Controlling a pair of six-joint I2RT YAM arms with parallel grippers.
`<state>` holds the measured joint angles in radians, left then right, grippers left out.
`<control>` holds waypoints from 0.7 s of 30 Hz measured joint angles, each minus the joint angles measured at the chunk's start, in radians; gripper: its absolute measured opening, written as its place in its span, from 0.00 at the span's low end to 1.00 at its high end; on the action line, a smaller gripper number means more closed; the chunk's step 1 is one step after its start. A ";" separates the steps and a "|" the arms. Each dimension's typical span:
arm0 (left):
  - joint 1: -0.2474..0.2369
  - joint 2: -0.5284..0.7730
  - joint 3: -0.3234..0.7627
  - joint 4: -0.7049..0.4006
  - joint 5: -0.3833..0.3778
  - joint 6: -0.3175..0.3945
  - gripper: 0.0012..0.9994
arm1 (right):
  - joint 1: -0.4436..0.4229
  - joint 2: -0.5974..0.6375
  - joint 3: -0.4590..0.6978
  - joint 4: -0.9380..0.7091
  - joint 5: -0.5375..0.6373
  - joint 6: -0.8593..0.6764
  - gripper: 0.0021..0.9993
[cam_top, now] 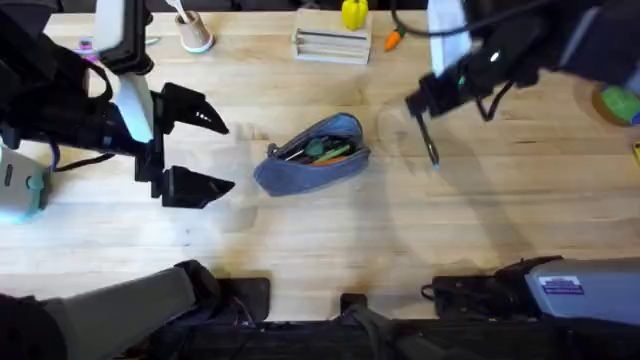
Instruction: Unzip the bag, pick up the pens from the table one at a time and place them inside, then zip the bag closed.
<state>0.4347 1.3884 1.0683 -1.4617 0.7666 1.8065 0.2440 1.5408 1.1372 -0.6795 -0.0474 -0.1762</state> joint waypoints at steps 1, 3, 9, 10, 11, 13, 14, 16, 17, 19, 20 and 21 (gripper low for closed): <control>0.000 0.000 0.000 0.000 0.000 0.000 0.99 | 0.003 -0.022 0.030 0.006 -0.026 -0.028 0.04; 0.000 0.000 0.000 0.000 0.000 0.000 0.99 | 0.012 -0.062 0.083 0.026 -0.098 -0.084 0.04; 0.000 0.000 0.000 0.000 0.000 0.000 0.99 | 0.072 -0.112 0.140 0.130 -0.407 -0.263 0.04; 0.000 0.000 0.000 0.000 0.000 -0.001 0.99 | 0.084 -0.109 0.139 0.131 -0.453 -0.296 0.04; 0.000 0.000 0.000 0.000 0.000 0.000 0.99 | 0.101 -0.102 0.139 0.136 -0.514 -0.346 0.04; 0.000 0.000 0.000 -0.001 0.000 -0.001 0.99 | 0.134 -0.090 0.139 0.147 -0.601 -0.437 0.04; 0.000 0.000 0.000 -0.001 0.000 -0.001 0.99 | 0.155 -0.085 0.139 0.148 -0.637 -0.493 0.04; 0.000 0.000 0.000 -0.002 0.000 -0.001 0.99 | 0.193 -0.074 0.139 0.149 -0.681 -0.598 0.03; 0.000 0.000 0.000 -0.002 0.000 0.000 0.99 | 0.209 -0.070 0.139 0.149 -0.690 -0.639 0.03; 0.000 0.000 0.000 -0.003 0.000 -0.001 0.99 | 0.243 -0.055 0.139 0.150 -0.699 -0.730 0.03; 0.000 0.000 0.000 -0.003 0.000 0.000 0.99 | 0.254 -0.047 0.139 0.150 -0.699 -0.763 0.03; 0.000 0.000 0.000 -0.003 0.000 0.000 0.99 | 0.266 -0.035 0.139 0.150 -0.698 -0.797 0.03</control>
<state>0.4347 1.3884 1.0683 -1.4647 0.7666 1.8061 0.5096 1.5054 1.2766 -0.5297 -0.7452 -0.9736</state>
